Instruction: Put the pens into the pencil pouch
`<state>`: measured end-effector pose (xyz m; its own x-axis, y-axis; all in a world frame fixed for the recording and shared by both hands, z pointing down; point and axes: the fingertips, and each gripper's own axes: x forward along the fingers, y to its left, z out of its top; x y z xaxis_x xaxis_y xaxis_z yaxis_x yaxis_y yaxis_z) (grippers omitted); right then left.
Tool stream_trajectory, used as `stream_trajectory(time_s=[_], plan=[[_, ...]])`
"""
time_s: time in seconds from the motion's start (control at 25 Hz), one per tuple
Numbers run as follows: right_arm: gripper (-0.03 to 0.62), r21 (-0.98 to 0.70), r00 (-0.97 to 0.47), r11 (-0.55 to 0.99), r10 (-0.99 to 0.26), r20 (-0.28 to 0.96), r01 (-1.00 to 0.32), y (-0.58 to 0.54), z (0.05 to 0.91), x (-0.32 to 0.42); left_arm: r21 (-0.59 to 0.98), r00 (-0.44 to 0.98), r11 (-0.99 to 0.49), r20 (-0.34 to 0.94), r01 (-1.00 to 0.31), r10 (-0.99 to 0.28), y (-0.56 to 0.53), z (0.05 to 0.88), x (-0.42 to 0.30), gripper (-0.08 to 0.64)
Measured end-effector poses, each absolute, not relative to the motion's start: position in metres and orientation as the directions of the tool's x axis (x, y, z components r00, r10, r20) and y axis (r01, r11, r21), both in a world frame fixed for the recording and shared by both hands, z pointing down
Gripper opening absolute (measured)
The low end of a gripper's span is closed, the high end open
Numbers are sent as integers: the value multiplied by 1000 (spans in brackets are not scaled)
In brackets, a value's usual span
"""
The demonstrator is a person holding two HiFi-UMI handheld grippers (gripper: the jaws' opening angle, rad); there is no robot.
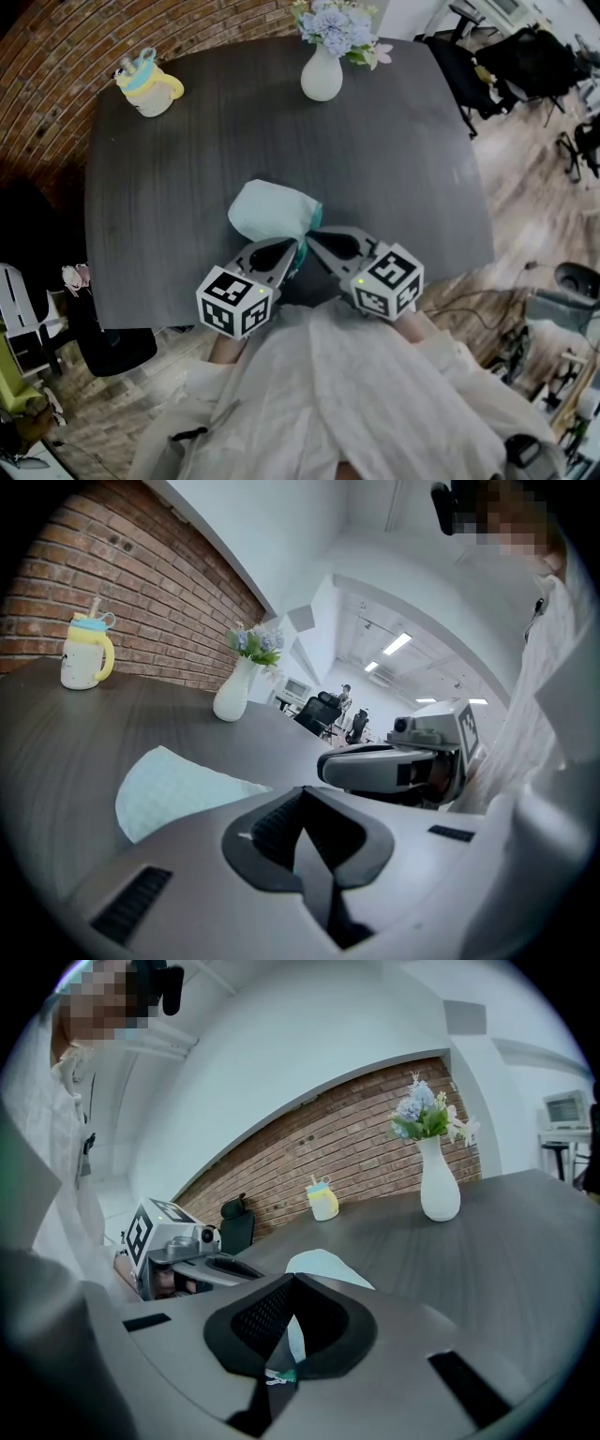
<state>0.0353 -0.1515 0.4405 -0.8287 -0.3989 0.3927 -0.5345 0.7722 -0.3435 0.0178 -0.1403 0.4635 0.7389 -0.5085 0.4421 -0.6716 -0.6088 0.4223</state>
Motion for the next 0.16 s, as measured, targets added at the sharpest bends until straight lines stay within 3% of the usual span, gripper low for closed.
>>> stream_trajectory(time_s=[0.16], plan=[[6,-345,-828,772,-396,396,-534,-151,441,36,418,738,-611,447,-672,-506,-140,464,18,6]])
